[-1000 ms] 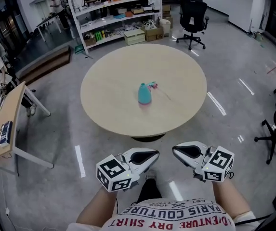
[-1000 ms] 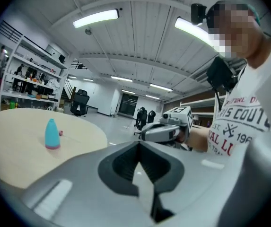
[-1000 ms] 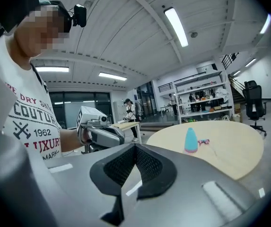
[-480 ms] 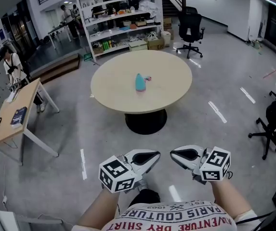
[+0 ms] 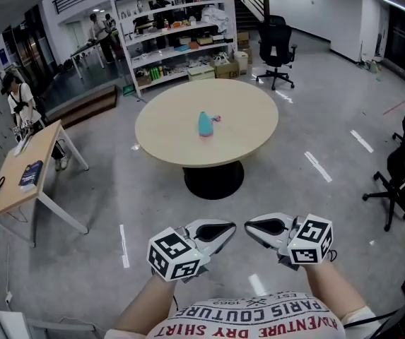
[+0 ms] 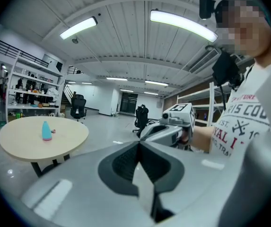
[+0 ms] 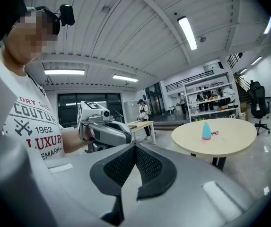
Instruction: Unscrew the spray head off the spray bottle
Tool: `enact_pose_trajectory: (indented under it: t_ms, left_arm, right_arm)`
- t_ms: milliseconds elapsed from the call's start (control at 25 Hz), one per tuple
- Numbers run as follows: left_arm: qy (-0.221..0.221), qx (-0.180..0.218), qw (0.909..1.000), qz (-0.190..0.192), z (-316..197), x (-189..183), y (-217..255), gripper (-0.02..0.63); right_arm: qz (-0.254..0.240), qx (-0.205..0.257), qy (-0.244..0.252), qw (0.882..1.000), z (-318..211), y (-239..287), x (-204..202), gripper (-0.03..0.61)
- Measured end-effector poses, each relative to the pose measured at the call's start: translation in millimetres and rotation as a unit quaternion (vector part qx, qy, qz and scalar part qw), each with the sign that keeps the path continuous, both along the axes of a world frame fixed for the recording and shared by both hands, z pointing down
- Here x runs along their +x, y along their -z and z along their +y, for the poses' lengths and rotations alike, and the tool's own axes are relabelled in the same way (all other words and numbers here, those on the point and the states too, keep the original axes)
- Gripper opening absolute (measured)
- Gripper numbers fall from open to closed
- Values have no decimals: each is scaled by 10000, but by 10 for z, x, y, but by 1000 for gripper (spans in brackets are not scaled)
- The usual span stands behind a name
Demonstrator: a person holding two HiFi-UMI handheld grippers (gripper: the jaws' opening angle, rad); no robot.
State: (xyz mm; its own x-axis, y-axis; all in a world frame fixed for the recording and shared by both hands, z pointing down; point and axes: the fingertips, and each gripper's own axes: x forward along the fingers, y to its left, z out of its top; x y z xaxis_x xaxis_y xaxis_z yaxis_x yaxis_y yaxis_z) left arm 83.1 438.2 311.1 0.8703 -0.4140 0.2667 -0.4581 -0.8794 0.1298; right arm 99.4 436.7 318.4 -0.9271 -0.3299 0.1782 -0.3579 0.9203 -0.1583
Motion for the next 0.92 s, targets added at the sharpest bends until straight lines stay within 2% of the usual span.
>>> enact_pose_trajectory:
  t_ms: [360, 920]
  left_arm:
    - [-79, -21, 10000, -57, 8, -62, -7, 2]
    - [32, -50, 9999, -88, -18, -7, -24, 2]
  right_arm:
    - [-28, -38, -97, 9999, -8, 8, -23, 2]
    - [-30, 19, -25, 10000, -3, 43, 55, 2]
